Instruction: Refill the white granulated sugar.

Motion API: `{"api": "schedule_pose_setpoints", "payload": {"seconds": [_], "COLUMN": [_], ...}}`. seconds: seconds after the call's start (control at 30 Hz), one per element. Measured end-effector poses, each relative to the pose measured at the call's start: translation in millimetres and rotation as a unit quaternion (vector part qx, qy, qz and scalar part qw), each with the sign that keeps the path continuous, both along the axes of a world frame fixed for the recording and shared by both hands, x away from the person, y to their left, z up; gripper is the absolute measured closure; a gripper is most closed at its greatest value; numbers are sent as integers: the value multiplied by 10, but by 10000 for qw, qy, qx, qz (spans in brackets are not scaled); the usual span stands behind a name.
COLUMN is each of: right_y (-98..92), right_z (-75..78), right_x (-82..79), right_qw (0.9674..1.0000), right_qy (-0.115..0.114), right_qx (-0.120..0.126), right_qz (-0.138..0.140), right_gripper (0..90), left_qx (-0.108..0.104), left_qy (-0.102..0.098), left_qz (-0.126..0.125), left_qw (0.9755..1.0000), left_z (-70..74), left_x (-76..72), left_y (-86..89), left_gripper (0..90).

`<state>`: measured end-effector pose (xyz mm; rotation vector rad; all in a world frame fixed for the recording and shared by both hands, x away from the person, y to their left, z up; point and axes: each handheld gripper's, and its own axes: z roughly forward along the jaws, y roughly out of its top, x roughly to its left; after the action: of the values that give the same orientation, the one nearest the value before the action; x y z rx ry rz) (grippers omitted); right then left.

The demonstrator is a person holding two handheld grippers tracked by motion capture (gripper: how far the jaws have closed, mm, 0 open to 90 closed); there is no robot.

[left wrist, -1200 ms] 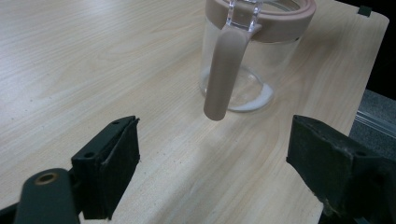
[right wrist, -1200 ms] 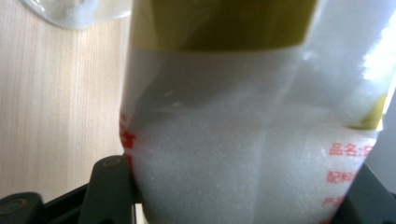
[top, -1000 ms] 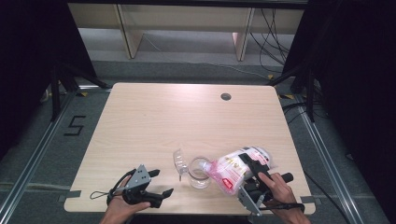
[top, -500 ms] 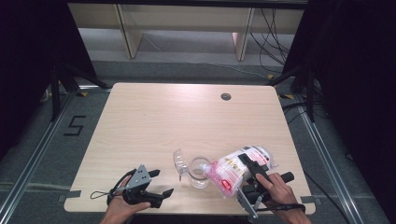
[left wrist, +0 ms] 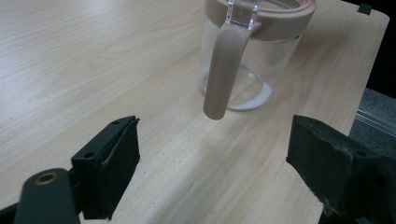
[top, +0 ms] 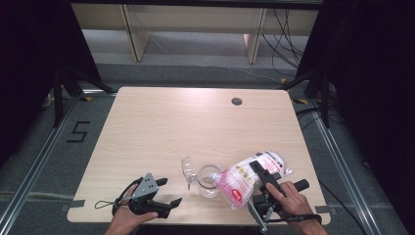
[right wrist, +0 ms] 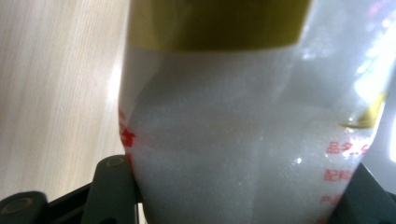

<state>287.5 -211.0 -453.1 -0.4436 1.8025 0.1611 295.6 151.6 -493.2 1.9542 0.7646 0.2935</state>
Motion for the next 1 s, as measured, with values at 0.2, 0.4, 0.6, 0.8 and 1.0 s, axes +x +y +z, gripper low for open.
{"api": "schedule_pose_setpoints", "payload": {"seconds": [0.2,0.4,0.6,0.8,1.0], "right_y": [21,32,35,35,28], "right_z": [2,5,41,38,29], "right_x": [-3,-5,-1,-12,-28], "right_qw": [9999,9997,9992,9989,9992], "right_qy": [-57,-115,-189,-224,-208], "right_qx": [-83,-190,-341,-402,-323], "right_qz": [52,59,88,-6,-115], "right_gripper": [450,456,460,463,466], "left_qx": [-23,-28,-27,-27,-31], "left_qy": [6,-2,-1,-4,-5], "left_qz": [-1,1,4,4,6], "left_qw": [10000,10000,10000,10000,10000], "left_z": [-1,-3,-5,-5,-5], "left_x": [-2,-1,-3,-3,-4], "left_y": [-4,-9,-13,-11,-14], "left_gripper": [165,165,165,165,165]}}
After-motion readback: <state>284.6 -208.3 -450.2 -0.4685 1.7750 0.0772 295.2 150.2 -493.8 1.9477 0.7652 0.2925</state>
